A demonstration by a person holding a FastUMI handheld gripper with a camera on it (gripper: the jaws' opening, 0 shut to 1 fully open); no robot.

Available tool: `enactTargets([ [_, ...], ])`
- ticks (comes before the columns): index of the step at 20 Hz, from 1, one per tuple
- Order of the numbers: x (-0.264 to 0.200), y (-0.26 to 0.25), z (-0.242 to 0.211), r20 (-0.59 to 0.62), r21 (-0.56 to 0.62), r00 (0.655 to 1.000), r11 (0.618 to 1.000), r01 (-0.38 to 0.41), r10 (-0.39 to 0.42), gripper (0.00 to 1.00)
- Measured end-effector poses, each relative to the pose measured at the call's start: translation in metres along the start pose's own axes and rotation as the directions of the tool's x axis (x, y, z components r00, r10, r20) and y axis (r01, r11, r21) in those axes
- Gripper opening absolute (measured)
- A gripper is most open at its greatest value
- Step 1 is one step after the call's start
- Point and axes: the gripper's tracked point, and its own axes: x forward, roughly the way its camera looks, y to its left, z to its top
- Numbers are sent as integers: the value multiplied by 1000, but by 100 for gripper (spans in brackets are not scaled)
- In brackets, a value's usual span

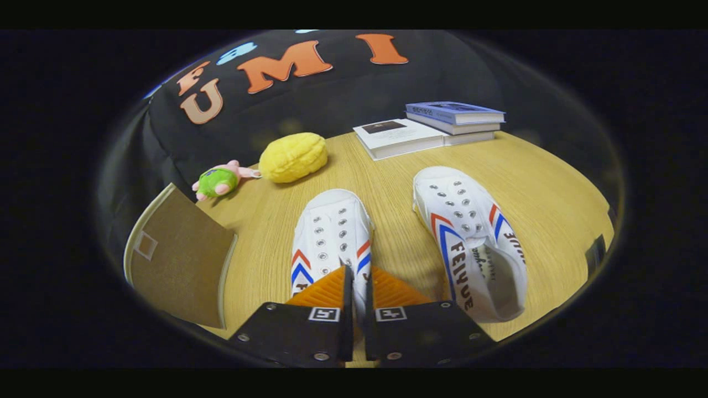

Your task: Open the storage box then place both shoes into the box .Put the left shoe in first, then the right shoe, with the right side of both shoes facing outward in a uniform manner.

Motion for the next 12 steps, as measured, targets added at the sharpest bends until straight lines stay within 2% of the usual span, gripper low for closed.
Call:
enactTargets([
  [2, -4, 2, 7, 23, 5, 1000, 1000, 5, -5, 1],
  [4, -13, 10, 18, 40, 22, 999, 1000, -2, 1, 0],
  [8, -45, 41, 60, 100, 86, 993, 993, -77, 68, 0],
  [12, -75, 79, 96, 145, 66, 982, 989, -129, 118, 0],
])
